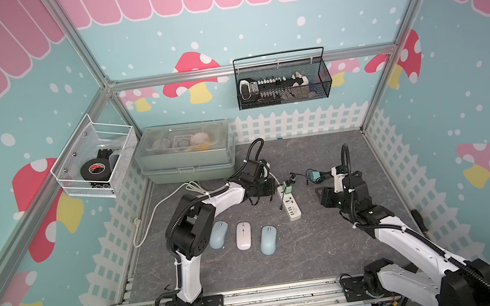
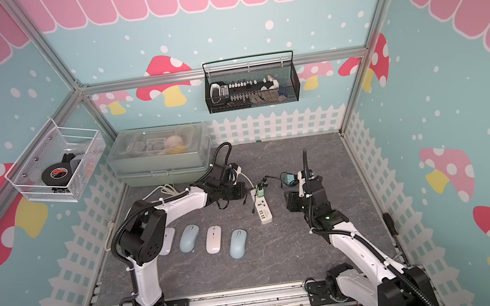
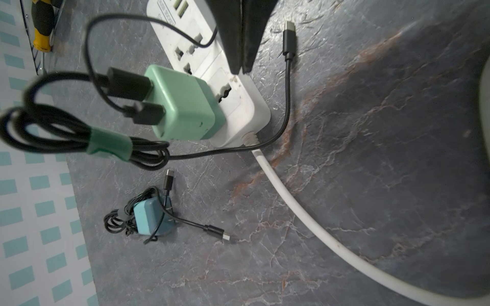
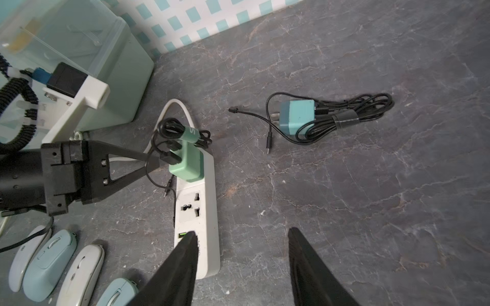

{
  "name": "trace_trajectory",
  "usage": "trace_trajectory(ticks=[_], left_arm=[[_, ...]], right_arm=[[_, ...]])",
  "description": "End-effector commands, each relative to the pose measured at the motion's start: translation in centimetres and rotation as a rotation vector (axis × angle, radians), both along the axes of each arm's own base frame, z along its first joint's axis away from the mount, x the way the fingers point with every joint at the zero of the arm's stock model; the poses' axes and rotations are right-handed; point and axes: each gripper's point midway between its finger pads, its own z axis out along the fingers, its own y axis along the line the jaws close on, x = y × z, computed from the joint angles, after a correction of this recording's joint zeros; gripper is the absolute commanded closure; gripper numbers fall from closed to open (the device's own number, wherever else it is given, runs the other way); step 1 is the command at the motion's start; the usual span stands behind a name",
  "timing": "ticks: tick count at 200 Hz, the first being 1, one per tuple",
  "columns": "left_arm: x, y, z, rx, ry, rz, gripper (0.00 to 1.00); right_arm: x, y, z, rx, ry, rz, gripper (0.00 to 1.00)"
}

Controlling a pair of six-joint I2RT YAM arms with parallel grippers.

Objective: Unplug the wireless mouse
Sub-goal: Remove the plug from the socket.

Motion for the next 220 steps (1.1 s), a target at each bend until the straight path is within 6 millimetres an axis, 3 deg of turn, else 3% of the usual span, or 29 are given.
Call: trace_trajectory(ticks=[1,110,144,220], left_arm=[[0.6,-0.8,0.7,-0.025,-0.006,0.003,1.00],[0.4,-2.9,-0.9,-0.043,0.035,-0.025,1.00],[0.4,-3.1,-1.8,-0.046,0.053,-0.027,1.00],[0.0,-2.9,-3.0,-0.036,0.076,-0.021,1.00]], right_arm=[[-0.3,-0.2,0.2,-0.021,-0.028,0.000,0.45],[-0.1,1.4,-0.8,0.011,-0.013,0.036,0.45],[0.3,4.7,-0.4,0.015,-0.045,0.170,0.45],[2.9,7.1,-0.7,-0.006,-0.118,0.206,0.50]])
